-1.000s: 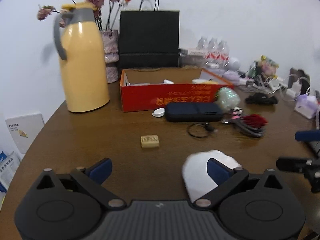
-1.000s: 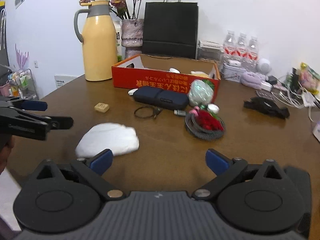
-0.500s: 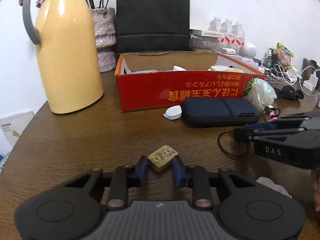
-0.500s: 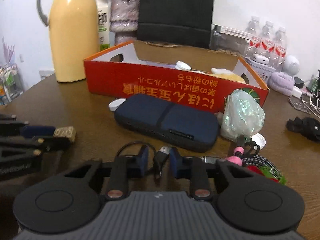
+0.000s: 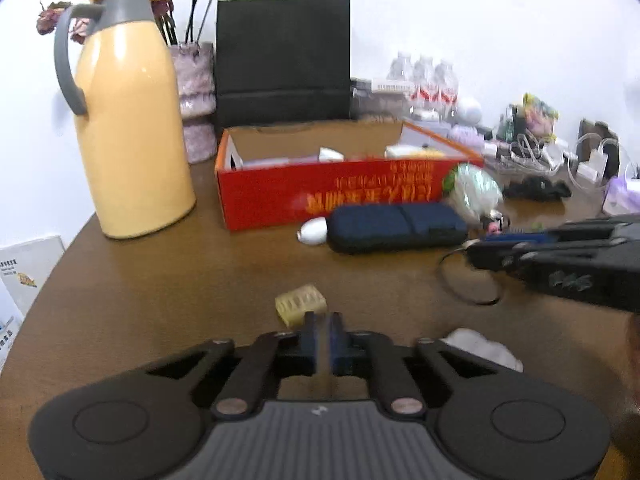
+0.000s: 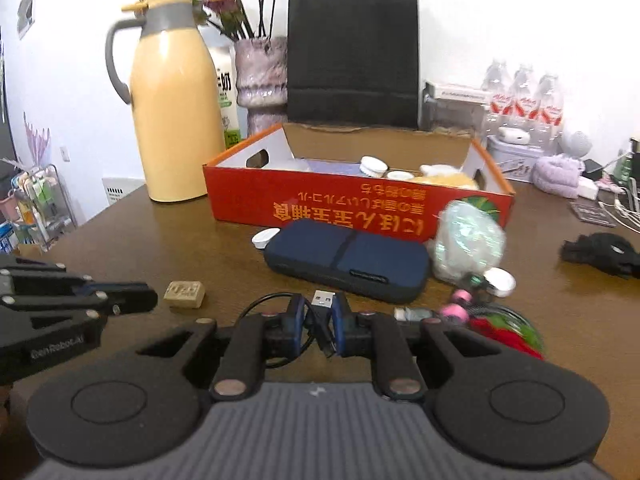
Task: Organize objects
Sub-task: 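Grasp the tan block with the left gripper while right grasps the cable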
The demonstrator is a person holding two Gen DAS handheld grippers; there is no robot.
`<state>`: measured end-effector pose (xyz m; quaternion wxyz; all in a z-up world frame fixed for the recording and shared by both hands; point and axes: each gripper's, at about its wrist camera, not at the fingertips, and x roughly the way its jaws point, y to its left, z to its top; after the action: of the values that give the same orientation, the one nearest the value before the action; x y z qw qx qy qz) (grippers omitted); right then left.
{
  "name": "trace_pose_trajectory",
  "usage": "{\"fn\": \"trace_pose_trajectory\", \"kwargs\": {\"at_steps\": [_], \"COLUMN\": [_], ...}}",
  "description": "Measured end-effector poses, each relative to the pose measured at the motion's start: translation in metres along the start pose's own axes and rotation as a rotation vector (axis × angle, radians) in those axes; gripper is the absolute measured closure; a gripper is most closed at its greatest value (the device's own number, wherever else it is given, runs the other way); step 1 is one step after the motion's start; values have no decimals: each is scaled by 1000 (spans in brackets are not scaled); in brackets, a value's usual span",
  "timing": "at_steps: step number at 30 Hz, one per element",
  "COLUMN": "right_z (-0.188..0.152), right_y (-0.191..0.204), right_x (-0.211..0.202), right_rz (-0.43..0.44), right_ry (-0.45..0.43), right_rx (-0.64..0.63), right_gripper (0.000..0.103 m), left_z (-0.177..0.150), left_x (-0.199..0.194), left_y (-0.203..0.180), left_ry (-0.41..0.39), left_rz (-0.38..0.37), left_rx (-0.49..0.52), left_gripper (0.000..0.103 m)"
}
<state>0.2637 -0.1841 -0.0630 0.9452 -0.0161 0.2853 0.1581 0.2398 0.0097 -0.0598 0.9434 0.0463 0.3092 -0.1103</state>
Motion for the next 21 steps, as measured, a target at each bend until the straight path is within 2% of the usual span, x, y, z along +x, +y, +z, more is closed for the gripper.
{"fn": "trace_pose_trajectory", "kwargs": {"at_steps": [2,3,5,7,9,12,13,14,17,21], "right_z": [-7,-10,-16,-21,-25,-29,-30,-31,-33,-36], "right_y": [-4,-5,-5,-5,-5,-5,-5,-5,-3,3], "right_x": [-11,-17,-26,-33,-37,-35,-35,-36,-42,-69], "right_rz": [9,16,15,23,27,25,29,32,40,33], "right_ry": [4,9,10,10,13,21,23,21,12,-21], "right_rx": [23,28,25,25,27,33,37,40,32,-3], "right_gripper": [88,88,88,88,88,88,88,88,88,88], "left_z": [-3,-3,1,7,12,17,16,15,10,-7], "left_x": [7,12,24,40,50,55,54,52,36,-28], "left_y": [-1,-2,-2,3,10,4,1,-1,-1,-7], "left_ry": [-21,-25,-4,46,53,56,52,50,58,19], "left_rz": [49,87,116,104,88,95,99,100,64,-21], "left_rx": [-20,-13,5,-41,-98,-84,-80,-78,-117,-179], "left_gripper": [39,34,33,35,42,56,70,70,70,70]}}
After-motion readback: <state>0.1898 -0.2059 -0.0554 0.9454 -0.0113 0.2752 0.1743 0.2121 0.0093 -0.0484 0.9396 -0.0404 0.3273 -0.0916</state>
